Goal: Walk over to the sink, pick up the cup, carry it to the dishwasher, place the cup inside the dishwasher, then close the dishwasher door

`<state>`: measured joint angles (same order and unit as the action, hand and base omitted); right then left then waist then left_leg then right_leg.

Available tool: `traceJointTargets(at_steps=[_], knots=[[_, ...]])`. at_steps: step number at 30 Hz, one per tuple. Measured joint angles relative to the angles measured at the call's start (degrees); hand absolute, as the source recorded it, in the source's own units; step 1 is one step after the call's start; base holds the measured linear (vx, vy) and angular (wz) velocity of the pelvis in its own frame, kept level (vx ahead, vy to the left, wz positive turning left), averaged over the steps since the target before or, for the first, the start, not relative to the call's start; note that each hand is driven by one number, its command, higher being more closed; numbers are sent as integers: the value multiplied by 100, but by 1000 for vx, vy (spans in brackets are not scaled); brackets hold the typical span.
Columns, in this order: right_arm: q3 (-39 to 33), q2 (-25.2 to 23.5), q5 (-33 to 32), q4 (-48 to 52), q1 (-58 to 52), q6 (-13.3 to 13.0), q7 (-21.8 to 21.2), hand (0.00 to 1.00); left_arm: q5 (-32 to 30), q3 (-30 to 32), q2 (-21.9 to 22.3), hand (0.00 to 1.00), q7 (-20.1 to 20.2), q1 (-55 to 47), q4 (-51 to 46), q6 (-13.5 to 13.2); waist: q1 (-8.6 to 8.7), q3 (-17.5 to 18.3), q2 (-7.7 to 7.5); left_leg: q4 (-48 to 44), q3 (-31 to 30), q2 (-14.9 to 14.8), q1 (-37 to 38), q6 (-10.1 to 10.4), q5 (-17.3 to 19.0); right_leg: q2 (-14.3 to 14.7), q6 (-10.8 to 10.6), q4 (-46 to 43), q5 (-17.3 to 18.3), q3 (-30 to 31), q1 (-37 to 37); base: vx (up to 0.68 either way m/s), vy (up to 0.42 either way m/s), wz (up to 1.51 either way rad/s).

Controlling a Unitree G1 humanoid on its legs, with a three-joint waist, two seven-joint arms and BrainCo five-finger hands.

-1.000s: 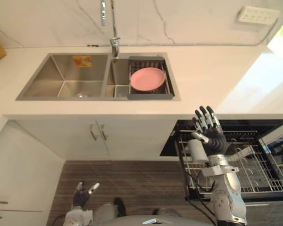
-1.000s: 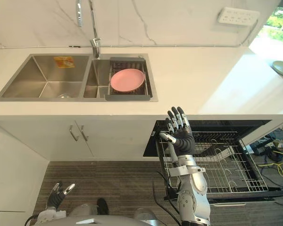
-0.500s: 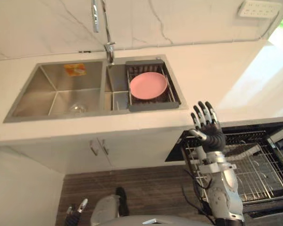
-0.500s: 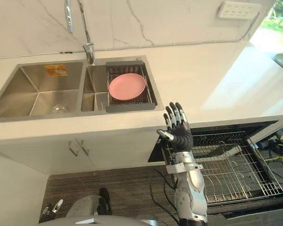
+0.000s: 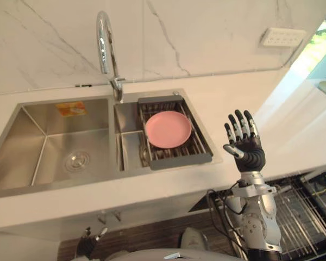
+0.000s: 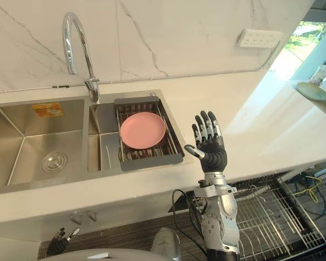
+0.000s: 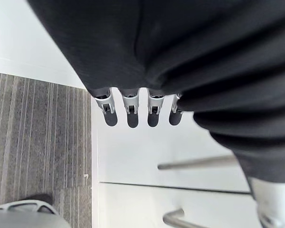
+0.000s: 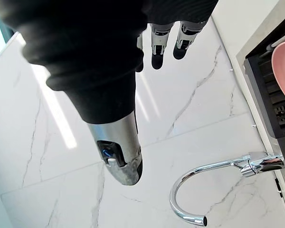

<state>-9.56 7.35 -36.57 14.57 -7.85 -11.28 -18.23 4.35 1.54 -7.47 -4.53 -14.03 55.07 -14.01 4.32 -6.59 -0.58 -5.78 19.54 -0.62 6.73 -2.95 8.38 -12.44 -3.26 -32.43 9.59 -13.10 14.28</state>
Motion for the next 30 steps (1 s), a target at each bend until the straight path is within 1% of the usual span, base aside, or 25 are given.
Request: traceJointTargets(at_steps=[1, 2, 3, 4, 10, 12, 14, 16, 17, 18, 19, 20, 22, 23, 25, 26, 27, 28, 29, 30], knots=[[0, -4, -34, 2, -2, -46, -2, 0, -66, -28, -56, 0, 9, 8, -3, 21, 15, 25, -68, -90, -64, -67, 0, 90, 50, 107, -10, 635, -285, -57, -46, 291, -204, 25], [0, -18, -140, 31, 1, -131, -8, 0, -180, -56, -255, 0, 43, 0, 3, 33, 31, 82, -391, -223, -186, 49, 44, 291, 187, 170, 52, 1504, -1425, 16, -146, 288, -230, 20], [-34, 22, -164, 16, 10, -148, -3, 0, -232, -47, -275, 0, 35, 41, 74, 68, 26, 113, -394, -243, -237, 16, 79, 338, 278, 185, 26, 1539, -1249, -2, -286, 178, -149, 11], [-198, 173, -217, 30, 51, -231, 18, 0, -235, 69, -57, 0, -136, 20, 185, 89, -66, -111, -124, -299, -549, -170, 133, 385, 480, 586, -27, 3016, -1729, -28, -1064, 50, -62, 0], [-194, 172, -215, 27, 51, -231, 25, 0, -235, 66, -51, 0, -136, 31, 185, 88, -83, -155, -100, -294, -592, -183, 135, 385, 480, 588, -40, 3148, -1778, -84, -1159, -10, -9, 4], [-179, 167, -192, 25, 53, -229, 200, 0, -235, 65, -45, 0, -141, 39, 185, 77, -101, -163, -90, -283, -625, -199, 120, 387, 476, 610, -39, 3479, -1922, -191, -1333, -6, -16, 16], [-185, 166, -164, 19, 56, -222, 270, 0, -235, 66, -34, 0, -160, 31, 187, 41, -126, -163, -80, -257, -640, -209, 121, 392, 469, 636, -38, 3725, -2028, -265, -1464, 3, -17, 13], [-193, 161, -54, 17, 68, -198, 417, 0, -252, 70, -30, 0, -233, 42, 187, 24, -152, -160, -67, -169, -666, -229, 129, 417, 417, 639, -34, 3741, -2022, -368, -1467, 10, -15, 18], [-238, 160, 263, 18, 71, -198, 591, 0, -303, 78, -27, 0, -287, 51, 188, 21, -159, -156, -72, -90, -672, -244, 134, 441, 373, 643, -37, 3756, -2006, -463, -1469, 20, -14, 31], [-300, 163, 763, 21, 76, -195, 829, 0, -347, 91, -27, 0, -327, 56, 193, 21, -163, -152, -81, -55, -659, -280, 127, 470, 341, 647, -28, 3756, -1977, -525, -1490, 32, -19, 30], [-330, 164, 1006, 23, 77, -191, 943, 0, -350, 95, -25, 0, -358, 57, 203, 21, -173, -147, -86, -21, -639, -297, 137, 486, 323, 654, -22, 3756, -1963, -551, -1498, 30, -22, 26], [-403, 165, 1387, 39, 79, -185, 1099, 0, -358, 105, -20, 0, -401, 65, 221, 22, -202, -138, -91, 16, -605, -320, 140, 508, 300, 661, -16, 3757, -1944, -616, -1501, 31, -19, 16], [-483, 239, 2805, 87, 137, -82, 1410, 0, -606, 264, 35, 0, -515, 83, 240, 26, -247, -132, -101, 115, -512, -334, 187, 538, 196, 666, -7, 3745, -1936, -630, -1513, 29, -8, 12], [-462, 266, 3078, 97, 158, -77, 1434, 0, -650, 310, 55, 0, -523, 87, 242, 27, -254, -132, -102, 120, -501, -334, 217, 542, 191, 666, -7, 3730, -1936, -630, -1518, 38, 9, 0], [-285, 432, 4277, 403, 179, 21, 1513, 0, -748, 343, 65, 0, -539, 98, 249, 50, -293, -129, -103, 105, -364, -334, 259, 561, 176, 659, -4, 3722, -1940, -621, -1571, -12, 13, -7], [-225, 518, 4523, 495, 183, 35, 1512, 0, -768, 347, 64, 0, -541, 98, 251, 57, -293, -125, -106, 106, -364, -331, 276, 561, 176, 656, -4, 3722, -1940, -621, -1592, -54, 17, -3], [-141, 676, 4913, 614, 200, 34, 1501, 0, -815, 389, 64, 0, -542, 98, 261, 58, -291, -110, -130, 113, -360, -327, 306, 561, 176, 652, -5, 3722, -1941, -620, -1623, -46, 18, -1], [-93, 828, 5304, 737, 211, 24, 1452, 0, -884, 488, 64, 0, -544, 98, 296, 57, -303, -61, -183, 112, -347, -326, 317, 559, 175, 651, -3, 3723, -1943, -615, -1631, -50, 17, -1], [-56, 896, 5431, 748, 237, 22, 1432, 0, -908, 516, 59, 0, -544, 90, 309, 58, -308, -39, -211, 112, -343, -327, 316, 556, 173, 652, 0, 3724, -1945, -615, -1632, -84, 8, 0], [1, 1013, 5670, 749, 299, 22, 1297, 0, -924, 524, 28, 0, -543, 90, 341, 68, -307, -4, -267, 116, -333, -329, 312, 551, 170, 652, 8, 3733, -1951, -606, -1631, -64, 2, 2]])
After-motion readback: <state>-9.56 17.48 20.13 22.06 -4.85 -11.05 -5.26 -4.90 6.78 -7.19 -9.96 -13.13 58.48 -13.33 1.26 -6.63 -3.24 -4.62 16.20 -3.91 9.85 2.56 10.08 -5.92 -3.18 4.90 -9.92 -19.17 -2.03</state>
